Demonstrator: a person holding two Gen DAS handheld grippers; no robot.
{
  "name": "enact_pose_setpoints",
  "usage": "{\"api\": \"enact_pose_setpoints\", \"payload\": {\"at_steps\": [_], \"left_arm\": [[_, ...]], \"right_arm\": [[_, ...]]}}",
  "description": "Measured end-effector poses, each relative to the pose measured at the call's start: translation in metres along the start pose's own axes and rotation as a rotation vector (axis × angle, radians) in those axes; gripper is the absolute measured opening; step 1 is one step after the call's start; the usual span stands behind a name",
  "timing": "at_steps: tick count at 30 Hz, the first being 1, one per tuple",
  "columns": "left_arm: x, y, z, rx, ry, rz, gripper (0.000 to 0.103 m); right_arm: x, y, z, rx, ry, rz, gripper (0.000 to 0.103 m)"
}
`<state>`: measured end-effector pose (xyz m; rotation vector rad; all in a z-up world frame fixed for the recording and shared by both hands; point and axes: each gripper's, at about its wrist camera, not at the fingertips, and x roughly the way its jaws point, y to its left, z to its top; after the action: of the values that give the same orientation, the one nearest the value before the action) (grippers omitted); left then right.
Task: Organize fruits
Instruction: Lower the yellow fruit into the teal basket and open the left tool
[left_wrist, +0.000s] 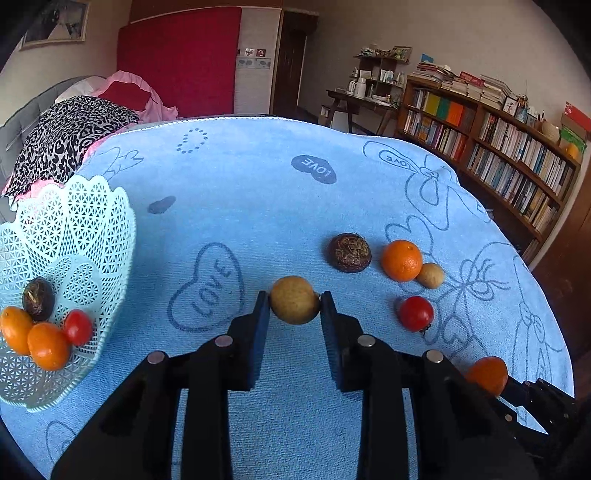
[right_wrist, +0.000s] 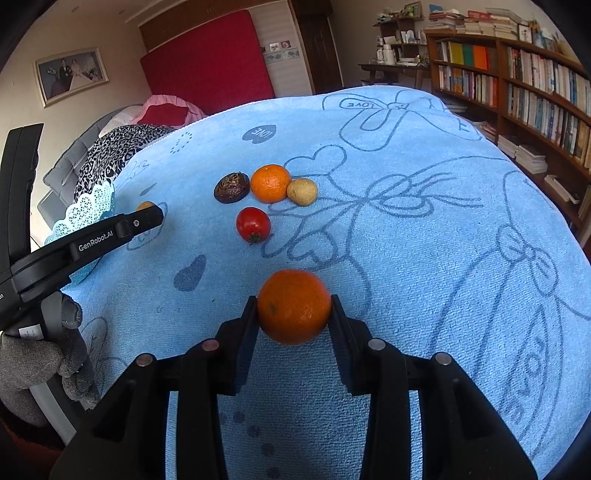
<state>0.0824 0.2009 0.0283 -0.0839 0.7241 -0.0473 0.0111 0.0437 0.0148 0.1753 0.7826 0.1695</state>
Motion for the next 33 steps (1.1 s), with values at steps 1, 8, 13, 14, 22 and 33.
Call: {"api": "enact_pose_setpoints", "payload": {"at_steps": [1, 8, 13, 14, 22, 33], "left_arm": [[-0.004, 0.003, 0.000, -0.004, -0.012, 0.010, 0.029], [-0.031, 0.023, 0.000, -0.039, -0.080, 0.088, 0.029], [-0.049, 0.044, 0.002, -0.082, -0.123, 0.133, 0.029], [-0.053, 0.047, 0.002, -0.089, -0.134, 0.146, 0.029], [-0.066, 0.079, 0.006, -0.148, -0.164, 0.225, 0.029], [-0.081, 0.104, 0.006, -0.223, -0.246, 0.347, 0.075]], "right_arm": [[0.000, 0.000, 0.000, 0.000, 0.000, 0.000, 0.038], [-0.001, 0.000, 0.000, 0.001, -0.006, -0.002, 0.038], [-0.002, 0.000, 0.000, -0.003, -0.008, -0.006, 0.038], [-0.003, 0.000, 0.000, -0.003, -0.008, -0.007, 0.038], [-0.003, 0.002, 0.000, -0.008, -0.008, -0.018, 0.038], [-0.002, 0.003, 0.000, -0.013, -0.008, -0.034, 0.038]]}}
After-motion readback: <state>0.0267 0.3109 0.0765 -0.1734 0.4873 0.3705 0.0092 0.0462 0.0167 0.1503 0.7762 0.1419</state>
